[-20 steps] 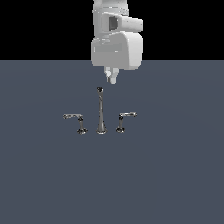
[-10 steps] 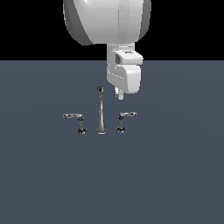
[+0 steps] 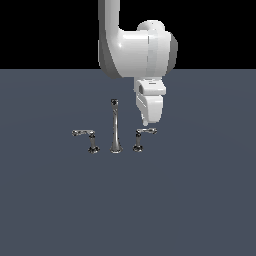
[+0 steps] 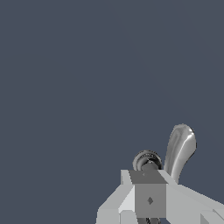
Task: Turn on the faucet by rotating a designated handle.
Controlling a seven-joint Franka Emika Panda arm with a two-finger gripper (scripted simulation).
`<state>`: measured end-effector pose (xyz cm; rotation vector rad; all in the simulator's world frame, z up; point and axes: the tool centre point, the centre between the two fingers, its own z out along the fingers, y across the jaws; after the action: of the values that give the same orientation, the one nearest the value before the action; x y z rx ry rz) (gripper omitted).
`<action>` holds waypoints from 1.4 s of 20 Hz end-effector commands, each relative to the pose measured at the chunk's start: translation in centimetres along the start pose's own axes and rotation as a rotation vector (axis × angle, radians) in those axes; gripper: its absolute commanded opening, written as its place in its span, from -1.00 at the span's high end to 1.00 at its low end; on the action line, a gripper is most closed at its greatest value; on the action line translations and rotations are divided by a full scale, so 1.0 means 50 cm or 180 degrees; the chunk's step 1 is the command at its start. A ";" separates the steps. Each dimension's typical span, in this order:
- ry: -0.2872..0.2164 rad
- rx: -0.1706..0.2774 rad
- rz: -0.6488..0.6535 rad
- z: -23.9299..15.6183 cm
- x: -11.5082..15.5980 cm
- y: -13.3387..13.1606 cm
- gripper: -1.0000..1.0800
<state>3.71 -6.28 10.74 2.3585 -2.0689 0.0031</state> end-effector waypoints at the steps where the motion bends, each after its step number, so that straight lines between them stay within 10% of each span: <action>1: -0.0002 0.0003 0.0122 0.019 0.015 -0.010 1.00; 28: -0.0014 0.0005 0.0281 0.044 0.057 0.045 1.00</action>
<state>2.68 -9.05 8.58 2.2740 -2.1747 0.0078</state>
